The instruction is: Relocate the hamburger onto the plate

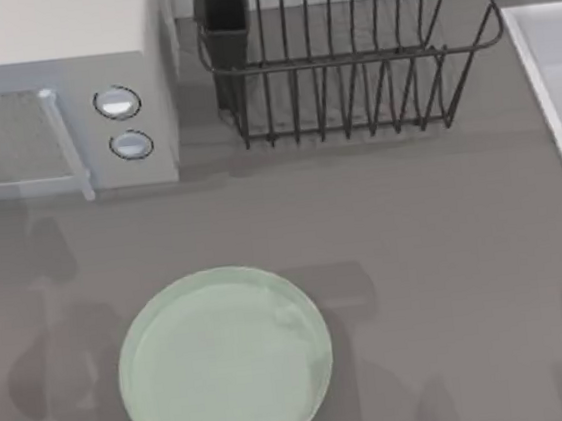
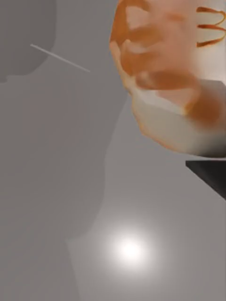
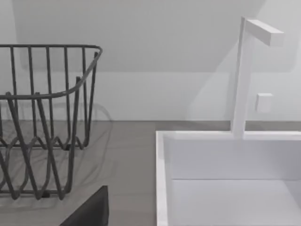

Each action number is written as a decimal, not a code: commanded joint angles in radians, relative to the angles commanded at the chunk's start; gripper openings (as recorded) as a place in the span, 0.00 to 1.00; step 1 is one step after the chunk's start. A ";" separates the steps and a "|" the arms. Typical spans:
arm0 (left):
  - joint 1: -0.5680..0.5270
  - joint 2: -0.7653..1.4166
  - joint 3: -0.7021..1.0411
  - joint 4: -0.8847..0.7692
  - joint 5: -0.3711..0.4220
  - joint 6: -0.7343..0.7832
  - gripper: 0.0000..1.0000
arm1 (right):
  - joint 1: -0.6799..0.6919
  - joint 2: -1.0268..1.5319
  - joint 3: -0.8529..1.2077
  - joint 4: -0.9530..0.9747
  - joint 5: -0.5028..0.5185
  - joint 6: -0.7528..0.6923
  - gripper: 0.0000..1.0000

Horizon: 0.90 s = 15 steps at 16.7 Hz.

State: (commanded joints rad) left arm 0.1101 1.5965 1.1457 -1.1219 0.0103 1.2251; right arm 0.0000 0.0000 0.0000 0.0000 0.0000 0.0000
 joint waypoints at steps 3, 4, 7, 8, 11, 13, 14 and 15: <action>-0.071 0.033 0.031 -0.006 -0.001 -0.155 0.00 | 0.000 0.000 0.000 0.000 0.000 0.000 1.00; -0.103 0.046 0.043 -0.008 -0.002 -0.226 0.00 | 0.000 0.000 0.000 0.000 0.000 0.000 1.00; -0.215 0.090 0.072 -0.015 -0.002 -0.470 0.00 | 0.000 0.000 0.000 0.000 0.000 0.000 1.00; -0.257 0.105 0.079 -0.017 -0.002 -0.561 0.00 | 0.000 0.000 0.000 0.000 0.000 0.000 1.00; -0.387 0.147 0.096 -0.022 0.002 -0.867 0.00 | 0.000 0.000 0.000 0.000 0.000 0.000 1.00; -0.477 0.175 0.108 -0.024 0.005 -1.091 0.00 | 0.000 0.000 0.000 0.000 0.000 0.000 1.00; -0.521 0.187 0.114 -0.024 0.006 -1.202 0.00 | 0.000 0.000 0.000 0.000 0.000 0.000 1.00; -0.564 0.196 0.121 -0.021 0.007 -1.310 0.00 | 0.000 0.000 0.000 0.000 0.000 0.000 1.00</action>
State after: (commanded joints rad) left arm -0.4537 1.7924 1.2664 -1.1433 0.0174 -0.0848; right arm 0.0000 0.0000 0.0000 0.0000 0.0000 0.0000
